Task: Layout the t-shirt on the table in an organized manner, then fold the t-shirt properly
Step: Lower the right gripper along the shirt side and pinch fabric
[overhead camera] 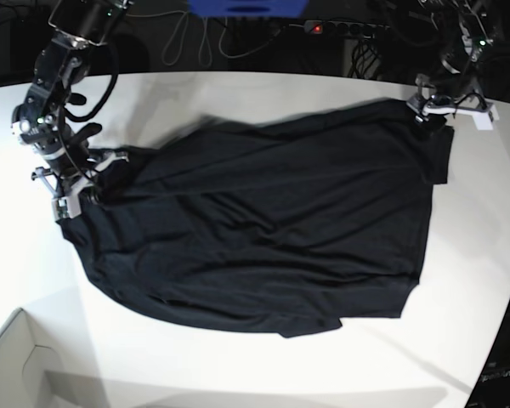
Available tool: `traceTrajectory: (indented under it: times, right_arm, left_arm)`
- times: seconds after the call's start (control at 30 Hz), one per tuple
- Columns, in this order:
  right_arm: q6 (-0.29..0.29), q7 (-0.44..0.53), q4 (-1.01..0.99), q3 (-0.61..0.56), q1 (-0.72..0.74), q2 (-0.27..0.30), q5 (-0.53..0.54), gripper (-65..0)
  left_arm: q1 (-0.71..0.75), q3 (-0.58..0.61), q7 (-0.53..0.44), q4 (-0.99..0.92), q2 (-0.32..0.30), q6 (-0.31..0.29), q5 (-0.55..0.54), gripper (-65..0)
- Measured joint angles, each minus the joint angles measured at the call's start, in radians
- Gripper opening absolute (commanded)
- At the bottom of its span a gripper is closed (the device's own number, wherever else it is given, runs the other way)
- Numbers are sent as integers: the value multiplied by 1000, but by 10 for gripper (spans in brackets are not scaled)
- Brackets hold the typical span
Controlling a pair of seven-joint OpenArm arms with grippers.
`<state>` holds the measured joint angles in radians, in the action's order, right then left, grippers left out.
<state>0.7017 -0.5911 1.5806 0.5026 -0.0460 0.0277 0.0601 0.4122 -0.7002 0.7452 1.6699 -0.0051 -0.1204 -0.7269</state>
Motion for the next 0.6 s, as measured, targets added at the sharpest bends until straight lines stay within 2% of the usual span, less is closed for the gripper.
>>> traceTrajectory:
  times: [0.03, 0.27, 0.47, 0.6]
  right_arm:
    - [0, 0, 0, 0, -2, 0, 0, -650]
    - [-2, 7, 6, -2, -34, -8, 0, -650]
    - [-2, 9, 8, -87, -66, -6, 2, -650]
    - [-3, 8, 8, -85, -71, -5, 0, -650]
  left_arm:
    - [-12, -19, 17, -2, 3, 1, -1, -217]
    - [-87, -107, -21, -99, -6, -16, 43, -217]
    - [-100, -103, -35, -109, -2, -16, 49, -217]
    - [-97, -81, -43, -106, 1, -14, 53, -217]
